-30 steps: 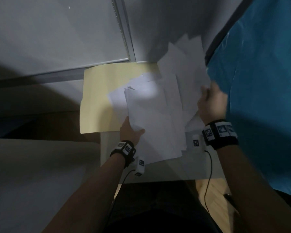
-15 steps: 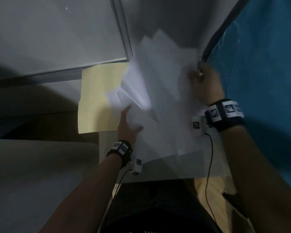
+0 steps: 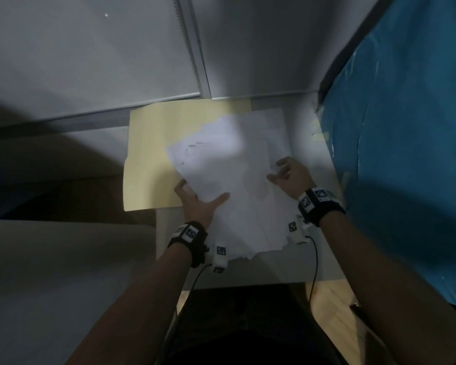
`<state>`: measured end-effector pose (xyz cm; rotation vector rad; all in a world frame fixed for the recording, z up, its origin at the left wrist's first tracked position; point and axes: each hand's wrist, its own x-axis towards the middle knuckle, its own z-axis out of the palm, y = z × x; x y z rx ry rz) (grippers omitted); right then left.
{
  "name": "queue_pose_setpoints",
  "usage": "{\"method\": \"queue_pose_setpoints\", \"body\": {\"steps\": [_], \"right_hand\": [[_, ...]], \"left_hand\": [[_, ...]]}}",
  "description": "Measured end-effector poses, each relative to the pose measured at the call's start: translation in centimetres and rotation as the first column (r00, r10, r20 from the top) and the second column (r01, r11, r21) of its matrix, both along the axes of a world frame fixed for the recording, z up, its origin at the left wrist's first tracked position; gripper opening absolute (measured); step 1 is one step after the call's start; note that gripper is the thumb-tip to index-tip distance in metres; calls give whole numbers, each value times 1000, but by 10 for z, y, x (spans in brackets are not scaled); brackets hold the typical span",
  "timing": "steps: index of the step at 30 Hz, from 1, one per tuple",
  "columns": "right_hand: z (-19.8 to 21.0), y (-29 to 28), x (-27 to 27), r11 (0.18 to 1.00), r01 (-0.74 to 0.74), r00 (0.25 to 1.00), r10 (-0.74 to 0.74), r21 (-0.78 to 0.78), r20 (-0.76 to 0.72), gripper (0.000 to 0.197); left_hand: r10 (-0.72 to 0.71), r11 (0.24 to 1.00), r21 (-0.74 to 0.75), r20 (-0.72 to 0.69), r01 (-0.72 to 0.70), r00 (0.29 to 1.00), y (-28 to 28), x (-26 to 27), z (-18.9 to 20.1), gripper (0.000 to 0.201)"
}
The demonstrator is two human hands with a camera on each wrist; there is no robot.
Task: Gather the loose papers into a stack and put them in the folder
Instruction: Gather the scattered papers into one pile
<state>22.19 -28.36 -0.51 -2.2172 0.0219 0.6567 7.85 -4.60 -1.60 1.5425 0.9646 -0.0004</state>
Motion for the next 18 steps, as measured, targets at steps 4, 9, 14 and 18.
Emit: {"method": "queue_pose_setpoints", "body": {"steps": [4,9,14,18], "right_hand": [[-14,-6,-14,996,-87,996,87,4,3,30],[-5,-23,-12,983,167,978,-175,75,112,65],[36,-20,-16,916,15,991,41,402,-130,65],[29,9,-28,945,21,993,19,327,-119,58]], "left_hand": [[-16,995,-97,-74,8,997,1,5,-3,94],[-75,979,-192,-30,68,997,14,3,6,81],[-154,964,-206,73,166,985,16,8,28,56],[-206,973,-96,52,211,977,-6,22,36,52]]}}
